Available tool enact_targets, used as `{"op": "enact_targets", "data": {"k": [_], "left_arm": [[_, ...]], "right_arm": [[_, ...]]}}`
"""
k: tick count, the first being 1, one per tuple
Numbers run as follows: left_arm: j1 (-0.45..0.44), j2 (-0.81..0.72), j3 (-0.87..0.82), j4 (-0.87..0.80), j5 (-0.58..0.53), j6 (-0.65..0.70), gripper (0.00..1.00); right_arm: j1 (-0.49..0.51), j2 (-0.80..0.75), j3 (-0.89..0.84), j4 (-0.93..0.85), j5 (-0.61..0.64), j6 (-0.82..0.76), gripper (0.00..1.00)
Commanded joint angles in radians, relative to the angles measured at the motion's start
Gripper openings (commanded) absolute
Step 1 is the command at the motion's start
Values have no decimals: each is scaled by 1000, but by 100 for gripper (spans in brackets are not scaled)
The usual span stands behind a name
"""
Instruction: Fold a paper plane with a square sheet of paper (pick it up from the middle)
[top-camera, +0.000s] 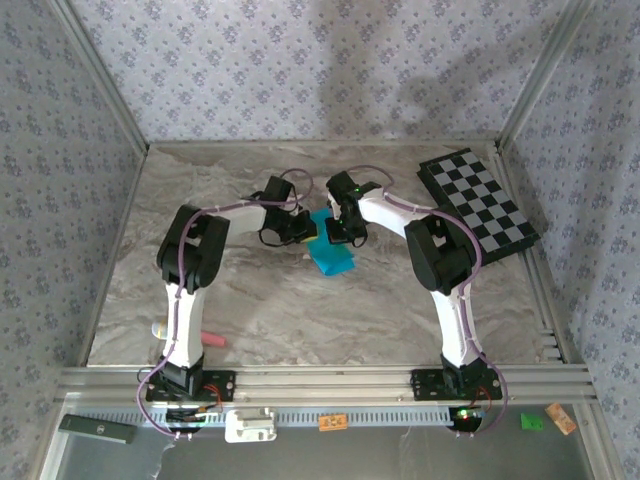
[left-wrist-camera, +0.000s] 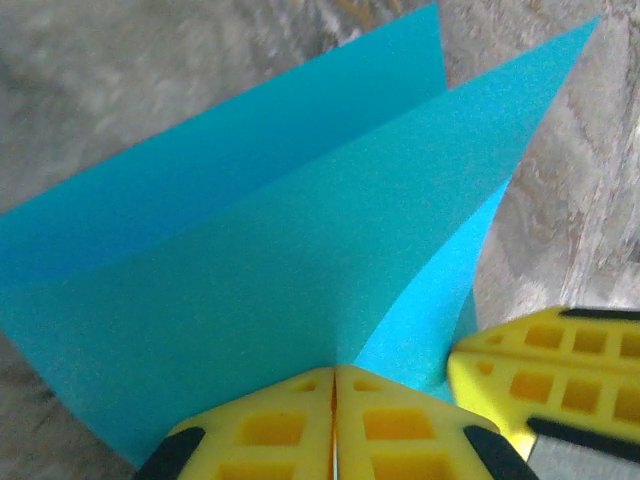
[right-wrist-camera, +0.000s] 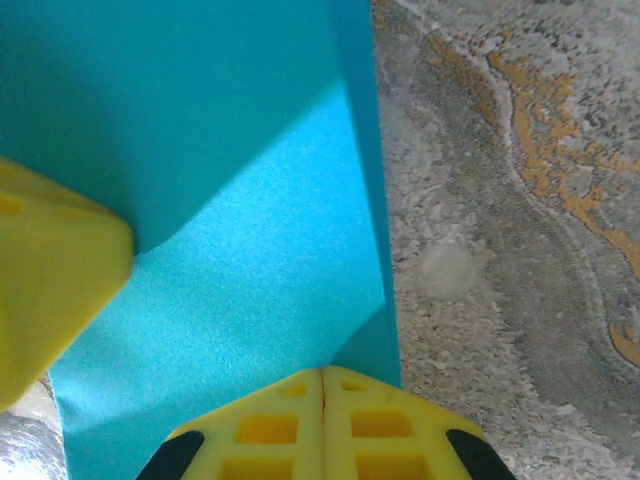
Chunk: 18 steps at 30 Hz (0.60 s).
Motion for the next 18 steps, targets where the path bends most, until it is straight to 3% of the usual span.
{"op": "enact_targets", "data": {"k": [1, 11, 18], "left_arm": [[71, -43, -62, -84, -112, 46, 9], [27, -104, -13, 56, 46, 13, 9], [16, 19, 83, 26, 16, -7, 9]], "right_arm": [[-18, 125, -94, -209, 139, -25, 5], [-13, 127, -91, -202, 139, -27, 5], [-14, 127, -93, -195, 138, -36, 5]]}}
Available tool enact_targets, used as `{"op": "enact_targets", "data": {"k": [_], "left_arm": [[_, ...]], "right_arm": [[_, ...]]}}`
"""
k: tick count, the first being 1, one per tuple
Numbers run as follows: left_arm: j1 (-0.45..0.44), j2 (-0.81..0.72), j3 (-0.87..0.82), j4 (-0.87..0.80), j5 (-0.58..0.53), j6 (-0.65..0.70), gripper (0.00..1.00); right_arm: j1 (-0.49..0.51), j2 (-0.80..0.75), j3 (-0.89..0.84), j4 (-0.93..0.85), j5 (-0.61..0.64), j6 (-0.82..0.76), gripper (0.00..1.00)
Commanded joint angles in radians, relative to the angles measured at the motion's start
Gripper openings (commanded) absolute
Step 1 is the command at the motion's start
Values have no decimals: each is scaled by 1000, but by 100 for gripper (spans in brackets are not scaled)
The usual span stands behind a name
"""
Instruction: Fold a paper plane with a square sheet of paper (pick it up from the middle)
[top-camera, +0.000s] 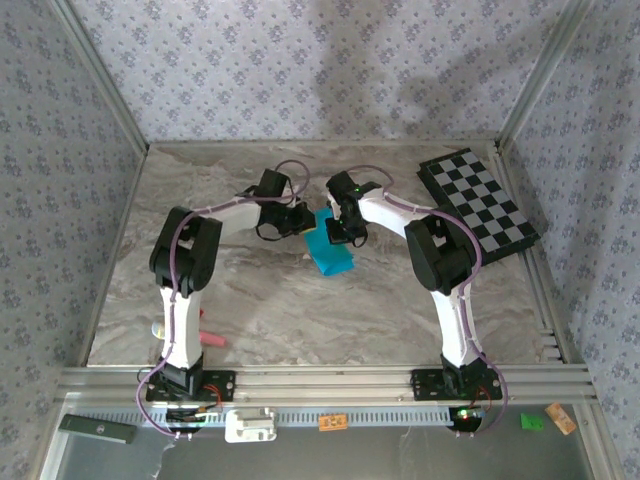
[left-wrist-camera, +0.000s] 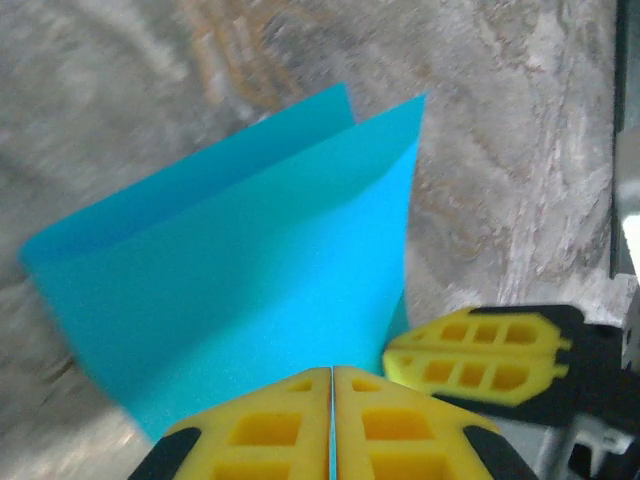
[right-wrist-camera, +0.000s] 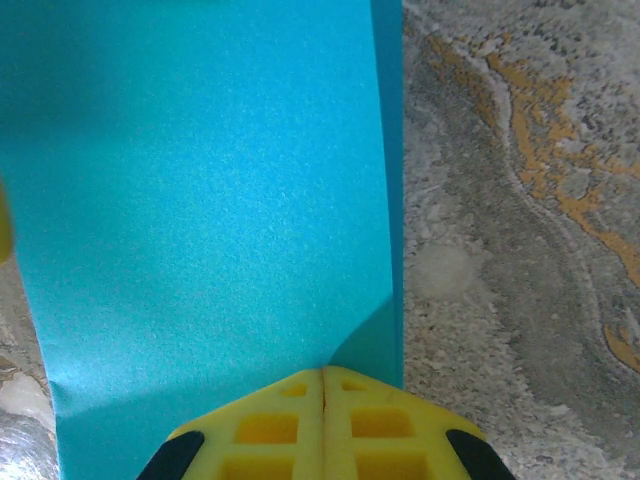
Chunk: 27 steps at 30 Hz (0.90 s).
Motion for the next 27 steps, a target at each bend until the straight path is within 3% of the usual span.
{"op": "enact_targets", "data": {"k": [1, 5, 10, 17, 23, 27], "left_arm": [[16, 63, 49, -6, -12, -10, 9], [43, 104, 68, -21, -68, 1, 9], [110, 143, 62, 15, -59, 20, 10], [187, 177, 119, -69, -83, 59, 10], [192, 159, 218, -190, -70, 119, 10], [174, 64, 183, -200, -52, 94, 10]], "right_arm": [[-12, 126, -95, -193, 133, -22, 5], [-12, 127, -99, -192, 135, -23, 5], [-9, 130, -104, -186, 134, -36, 5], [-8, 131, -104, -188, 130, -39, 5], [-8, 125, -98, -180, 132, -31, 5], [-7, 112, -104, -163, 104, 18, 5]]}}
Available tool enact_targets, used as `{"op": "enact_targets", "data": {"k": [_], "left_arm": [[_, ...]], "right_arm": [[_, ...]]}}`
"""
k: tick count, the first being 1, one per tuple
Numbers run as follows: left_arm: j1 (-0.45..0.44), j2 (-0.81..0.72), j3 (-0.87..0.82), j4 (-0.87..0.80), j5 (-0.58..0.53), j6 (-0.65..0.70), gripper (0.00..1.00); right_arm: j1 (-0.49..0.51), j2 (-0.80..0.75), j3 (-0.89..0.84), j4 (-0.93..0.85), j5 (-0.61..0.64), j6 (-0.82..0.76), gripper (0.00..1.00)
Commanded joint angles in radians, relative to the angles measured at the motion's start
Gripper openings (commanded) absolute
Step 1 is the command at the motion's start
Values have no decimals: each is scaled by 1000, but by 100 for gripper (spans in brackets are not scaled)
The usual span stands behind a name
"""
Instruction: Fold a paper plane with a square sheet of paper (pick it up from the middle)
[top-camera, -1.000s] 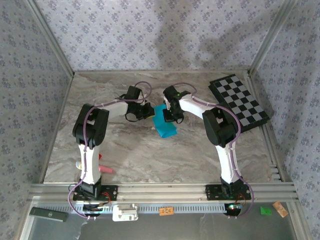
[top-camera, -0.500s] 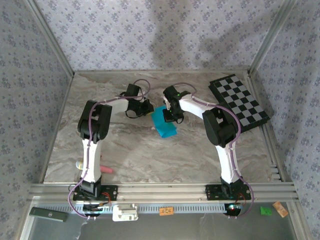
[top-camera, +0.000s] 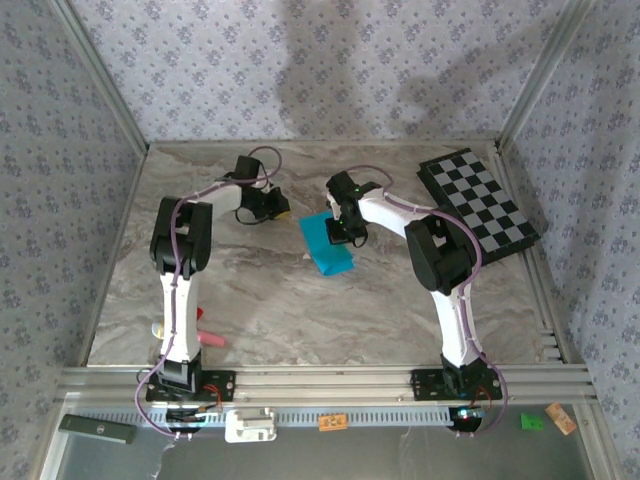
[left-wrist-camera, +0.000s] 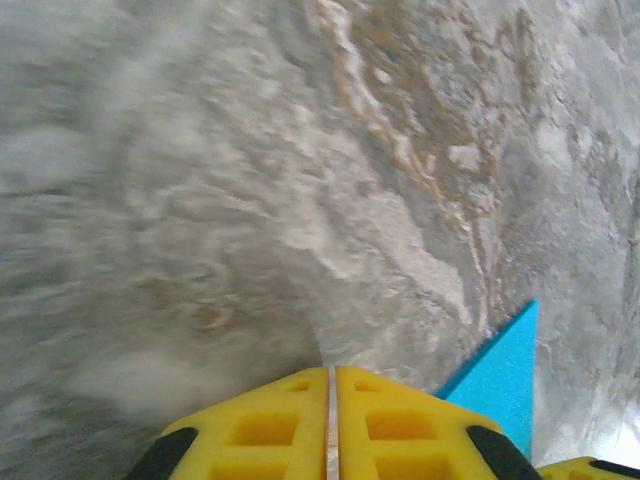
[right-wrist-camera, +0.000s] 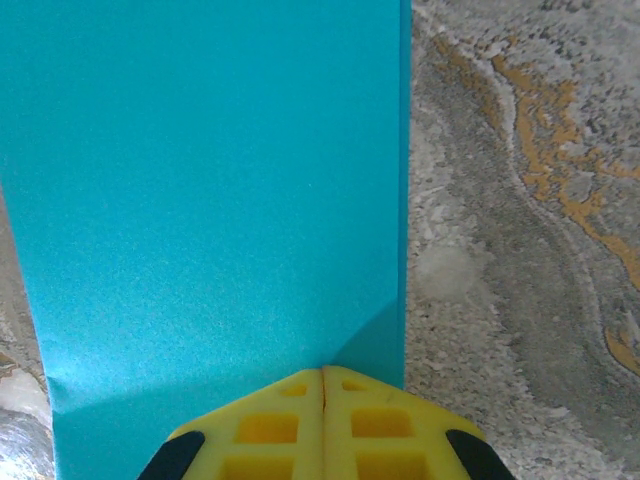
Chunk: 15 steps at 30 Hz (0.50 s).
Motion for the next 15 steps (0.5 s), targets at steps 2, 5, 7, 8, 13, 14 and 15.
{"op": "enact_targets", "data": {"k": [2, 5, 7, 8, 13, 14, 15], "left_arm": [[-28, -142, -66, -31, -27, -18, 11], [-62, -223, -182, 39, -16, -100, 11], [-93, -262, -250, 92, -5, -164, 11], [-111, -275, -286, 126, 9, -196, 11], [-184, -277, -366, 231, 51, -310, 11], [-191, -266, -366, 243, 63, -320, 11], [-198, -252, -361, 248, 76, -332, 10]], "right_arm": [[-6, 102, -110, -152, 80, 70, 5], [-7, 73, -137, -112, 34, 166, 5], [-4, 53, -155, -88, 17, 221, 5], [-4, 44, -162, -77, 9, 246, 5], [-3, 10, -188, -44, -10, 299, 5], [-3, 10, -188, -44, -11, 298, 5], [-4, 10, -186, -44, -10, 298, 5]]}}
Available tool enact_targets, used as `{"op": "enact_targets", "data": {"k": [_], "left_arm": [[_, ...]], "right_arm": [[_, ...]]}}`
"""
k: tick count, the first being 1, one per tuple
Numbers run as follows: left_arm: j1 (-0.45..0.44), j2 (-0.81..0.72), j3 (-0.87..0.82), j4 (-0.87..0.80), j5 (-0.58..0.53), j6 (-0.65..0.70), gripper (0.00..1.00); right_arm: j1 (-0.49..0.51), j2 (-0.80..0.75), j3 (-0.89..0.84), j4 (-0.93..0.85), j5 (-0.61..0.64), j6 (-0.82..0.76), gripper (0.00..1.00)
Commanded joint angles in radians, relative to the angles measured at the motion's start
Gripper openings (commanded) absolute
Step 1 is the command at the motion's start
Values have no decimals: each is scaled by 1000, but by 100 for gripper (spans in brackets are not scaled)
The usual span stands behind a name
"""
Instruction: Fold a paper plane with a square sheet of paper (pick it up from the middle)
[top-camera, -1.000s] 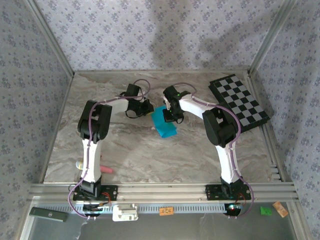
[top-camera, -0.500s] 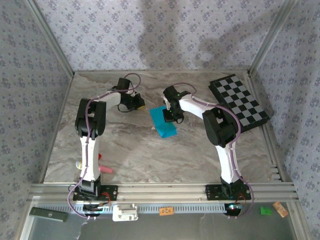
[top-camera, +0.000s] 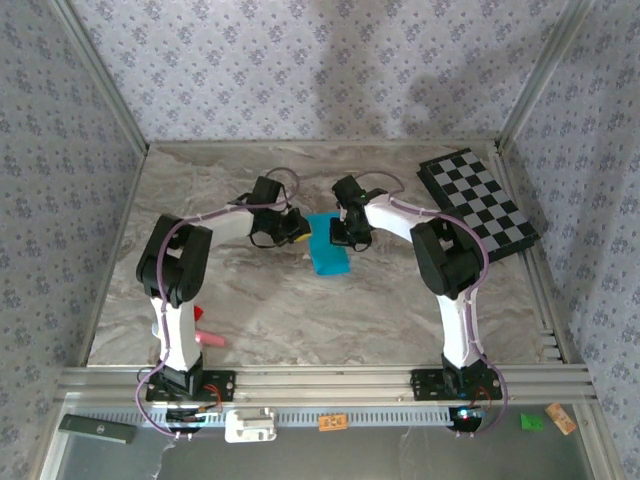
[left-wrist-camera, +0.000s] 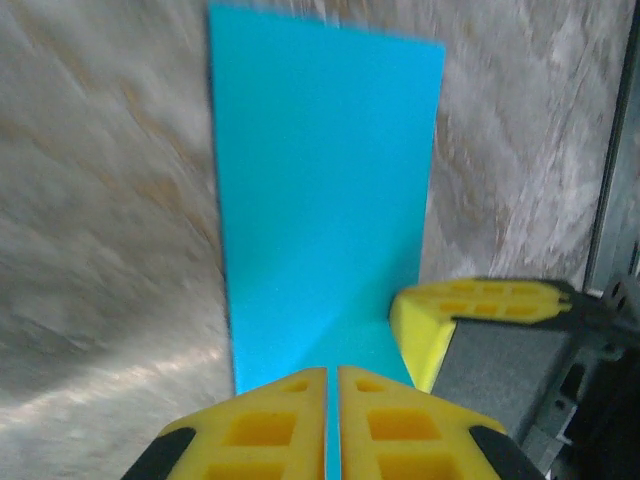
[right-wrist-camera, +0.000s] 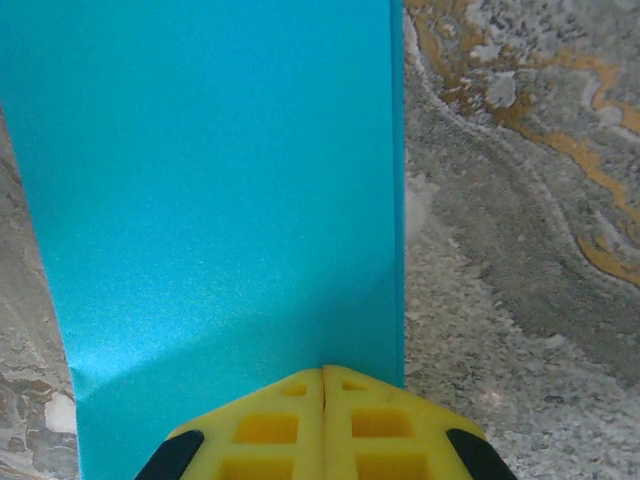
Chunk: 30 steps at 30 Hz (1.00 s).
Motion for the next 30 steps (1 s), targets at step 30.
{"op": "enact_targets", "data": {"k": [30], "left_arm": [[-1, 14, -53, -322, 43, 301, 6]], "right_arm": [[-4, 104, -141, -112, 28, 70, 4]]}}
